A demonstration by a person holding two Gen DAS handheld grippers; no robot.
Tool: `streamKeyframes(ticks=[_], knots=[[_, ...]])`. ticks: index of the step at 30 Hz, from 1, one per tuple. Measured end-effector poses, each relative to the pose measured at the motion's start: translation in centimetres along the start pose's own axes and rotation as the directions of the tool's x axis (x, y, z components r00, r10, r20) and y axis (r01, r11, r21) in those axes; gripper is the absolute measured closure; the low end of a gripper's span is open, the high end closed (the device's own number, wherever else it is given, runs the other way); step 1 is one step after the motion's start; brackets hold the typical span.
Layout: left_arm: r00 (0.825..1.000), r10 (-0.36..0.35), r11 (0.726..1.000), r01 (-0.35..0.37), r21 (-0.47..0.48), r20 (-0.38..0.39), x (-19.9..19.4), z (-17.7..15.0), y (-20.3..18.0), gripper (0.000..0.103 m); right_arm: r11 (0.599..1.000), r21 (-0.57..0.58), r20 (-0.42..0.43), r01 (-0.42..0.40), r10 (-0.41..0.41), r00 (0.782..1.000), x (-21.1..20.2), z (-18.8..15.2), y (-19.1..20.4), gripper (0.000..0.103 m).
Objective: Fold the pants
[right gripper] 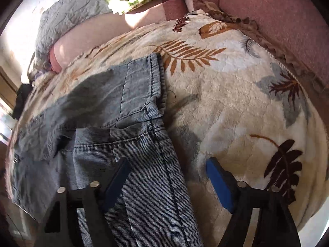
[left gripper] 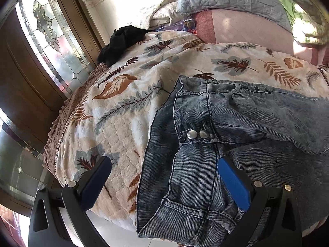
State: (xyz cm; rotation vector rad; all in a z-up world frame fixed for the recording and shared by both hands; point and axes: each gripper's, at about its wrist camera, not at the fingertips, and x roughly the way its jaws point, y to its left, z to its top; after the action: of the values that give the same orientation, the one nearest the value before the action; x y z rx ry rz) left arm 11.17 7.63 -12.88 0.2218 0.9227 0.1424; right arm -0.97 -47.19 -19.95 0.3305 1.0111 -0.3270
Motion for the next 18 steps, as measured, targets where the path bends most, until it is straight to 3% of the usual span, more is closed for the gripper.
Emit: streamKeyframes(ticks=[2, 4, 5, 9, 13, 18], knots=[[1.000, -0.006, 1.000, 0.006, -0.001, -0.003, -0.1, 0.0, -0.2, 0.000, 0.995, -0.065, -0.005, 0.073, -0.073, 0.997, 0.1, -0.2, 1.0, 0.049], [1.000, -0.009, 1.000, 0.009, 0.003, -0.006, -0.2, -0.1, -0.3, 0.000, 0.991, -0.100, 0.003, 0.088, -0.088, 0.996, -0.2, -0.2, 1.5, 0.081], [1.000, -0.008, 1.000, 0.008, 0.008, -0.006, -0.3, -0.2, -0.4, 0.000, 0.989, -0.107, 0.001, 0.103, -0.103, 0.995, -0.3, -0.2, 1.7, 0.085], [1.000, 0.001, 1.000, -0.001, 0.001, 0.002, -0.6, -0.3, 0.2, 0.000, 0.978, -0.110, 0.023, 0.177, -0.176, 0.984, -1.2, -0.1, 2.1, 0.088], [1.000, 0.010, 1.000, -0.010, -0.012, -0.004, -0.3, -0.4, 0.7, 0.000, 0.963, -0.022, 0.069, 0.269, -0.267, 0.961, -2.1, -0.3, 1.3, 0.088], [1.000, 0.018, 1.000, -0.017, 0.013, -0.016, 0.7, -0.2, 0.6, 0.000, 0.969, 0.017, 0.046, 0.246, -0.246, 0.968, -1.2, -0.2, 0.8, 0.083]])
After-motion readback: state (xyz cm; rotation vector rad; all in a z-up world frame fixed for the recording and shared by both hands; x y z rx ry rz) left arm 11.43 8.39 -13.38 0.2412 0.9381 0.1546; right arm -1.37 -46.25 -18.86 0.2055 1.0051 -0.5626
